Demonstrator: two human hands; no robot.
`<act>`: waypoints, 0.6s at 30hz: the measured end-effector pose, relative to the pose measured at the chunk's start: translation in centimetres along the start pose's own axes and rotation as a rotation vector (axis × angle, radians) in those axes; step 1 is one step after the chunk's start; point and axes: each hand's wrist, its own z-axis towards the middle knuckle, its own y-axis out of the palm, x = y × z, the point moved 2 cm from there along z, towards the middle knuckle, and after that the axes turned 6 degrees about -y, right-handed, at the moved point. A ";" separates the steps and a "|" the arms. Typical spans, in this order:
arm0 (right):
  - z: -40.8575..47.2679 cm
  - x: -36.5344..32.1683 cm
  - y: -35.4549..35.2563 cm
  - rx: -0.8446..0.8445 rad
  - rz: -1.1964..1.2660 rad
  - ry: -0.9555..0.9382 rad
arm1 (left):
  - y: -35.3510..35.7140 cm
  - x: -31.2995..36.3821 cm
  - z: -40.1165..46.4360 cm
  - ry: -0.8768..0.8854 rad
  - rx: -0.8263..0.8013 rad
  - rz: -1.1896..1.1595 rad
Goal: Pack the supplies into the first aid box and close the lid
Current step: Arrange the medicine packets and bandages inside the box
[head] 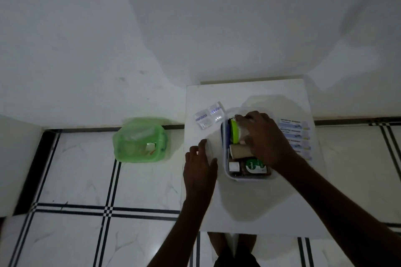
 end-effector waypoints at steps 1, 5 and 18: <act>-0.1 0.0 -0.1 -0.005 0.011 0.007 | 0.0 0.1 -0.1 -0.005 -0.006 -0.026; -0.7 -0.4 -0.9 0.041 0.071 0.023 | -1.5 0.9 -0.2 -0.072 0.127 -0.171; -3.3 0.7 -4.0 0.333 0.603 0.357 | -5.1 10.7 -1.4 0.282 -0.044 -0.451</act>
